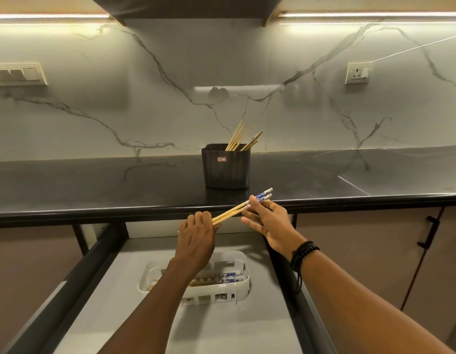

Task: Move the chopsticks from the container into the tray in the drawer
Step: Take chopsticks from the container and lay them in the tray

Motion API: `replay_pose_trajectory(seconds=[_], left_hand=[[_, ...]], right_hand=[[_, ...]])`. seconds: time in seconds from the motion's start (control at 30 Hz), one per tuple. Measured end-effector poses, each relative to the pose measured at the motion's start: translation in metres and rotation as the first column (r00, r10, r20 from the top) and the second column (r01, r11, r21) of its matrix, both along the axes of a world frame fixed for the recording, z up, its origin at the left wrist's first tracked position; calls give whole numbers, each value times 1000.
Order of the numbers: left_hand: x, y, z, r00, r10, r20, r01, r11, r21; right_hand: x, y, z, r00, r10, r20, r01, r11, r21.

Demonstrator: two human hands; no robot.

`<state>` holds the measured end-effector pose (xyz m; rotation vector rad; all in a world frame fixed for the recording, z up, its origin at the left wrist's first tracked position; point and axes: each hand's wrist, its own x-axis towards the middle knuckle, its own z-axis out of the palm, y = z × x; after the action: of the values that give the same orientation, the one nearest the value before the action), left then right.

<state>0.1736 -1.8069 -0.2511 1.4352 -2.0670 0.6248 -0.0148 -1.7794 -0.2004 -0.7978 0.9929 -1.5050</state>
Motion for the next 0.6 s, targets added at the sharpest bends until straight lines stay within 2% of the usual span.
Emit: replay_pose_trajectory(seconds=[0.17,0.37,0.5,0.6], left_hand=[[4,-6,-4,999,39,0,-39,989,-142],[4,-9,-7,999,33,-35,-39,981,-188],[7,-13,-12,997,-4,-77,-11,980,-197],[8,-16,-14,998,-42,-49,32,981,-190]], right_hand=[[-3,-2,0,999,-32,30,32,999,12],[-2,-4,-3,1000,23,9,-24,998,57],[2,-3,-2,997,51,60,-53,998,38],[1,-3,-1,995,55,80,-56,998,16]])
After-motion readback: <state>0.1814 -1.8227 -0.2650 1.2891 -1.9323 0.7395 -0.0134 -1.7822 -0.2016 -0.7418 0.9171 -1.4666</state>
